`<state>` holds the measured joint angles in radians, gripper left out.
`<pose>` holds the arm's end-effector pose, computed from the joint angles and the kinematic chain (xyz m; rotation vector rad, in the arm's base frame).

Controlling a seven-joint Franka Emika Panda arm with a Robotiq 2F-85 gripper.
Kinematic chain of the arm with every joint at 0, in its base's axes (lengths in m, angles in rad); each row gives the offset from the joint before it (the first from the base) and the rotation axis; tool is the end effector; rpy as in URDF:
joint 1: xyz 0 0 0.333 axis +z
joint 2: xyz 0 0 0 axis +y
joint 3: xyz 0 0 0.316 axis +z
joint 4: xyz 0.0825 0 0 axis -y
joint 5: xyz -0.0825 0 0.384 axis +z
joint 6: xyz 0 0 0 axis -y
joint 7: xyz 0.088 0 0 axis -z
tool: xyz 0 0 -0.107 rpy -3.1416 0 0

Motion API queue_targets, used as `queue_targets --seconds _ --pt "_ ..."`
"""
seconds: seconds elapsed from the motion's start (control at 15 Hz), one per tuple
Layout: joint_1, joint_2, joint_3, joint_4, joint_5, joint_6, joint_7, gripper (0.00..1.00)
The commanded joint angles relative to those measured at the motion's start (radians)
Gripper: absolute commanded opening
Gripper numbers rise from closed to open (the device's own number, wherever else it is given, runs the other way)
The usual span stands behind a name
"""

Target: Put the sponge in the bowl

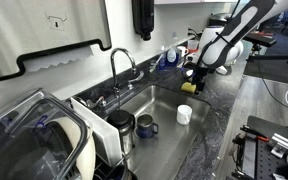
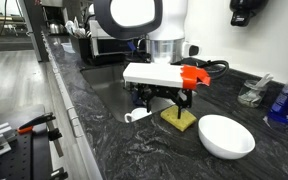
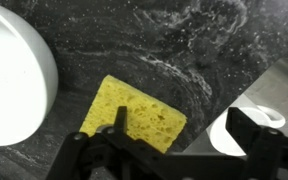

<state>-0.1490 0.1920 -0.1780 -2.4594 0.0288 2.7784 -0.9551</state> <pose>0.4687 -0.1622 0.2341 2.9039 0.9098 0.1396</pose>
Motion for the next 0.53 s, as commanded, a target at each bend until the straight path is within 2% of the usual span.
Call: queue_targets --seconds 0.0,0.47 --pt "-0.041 0.021 0.058 0.019 0.0 0.059 0.005 1.0" --pt "-0.04 0.034 0.056 0.036 -0.067 0.073 0.073 1.0"
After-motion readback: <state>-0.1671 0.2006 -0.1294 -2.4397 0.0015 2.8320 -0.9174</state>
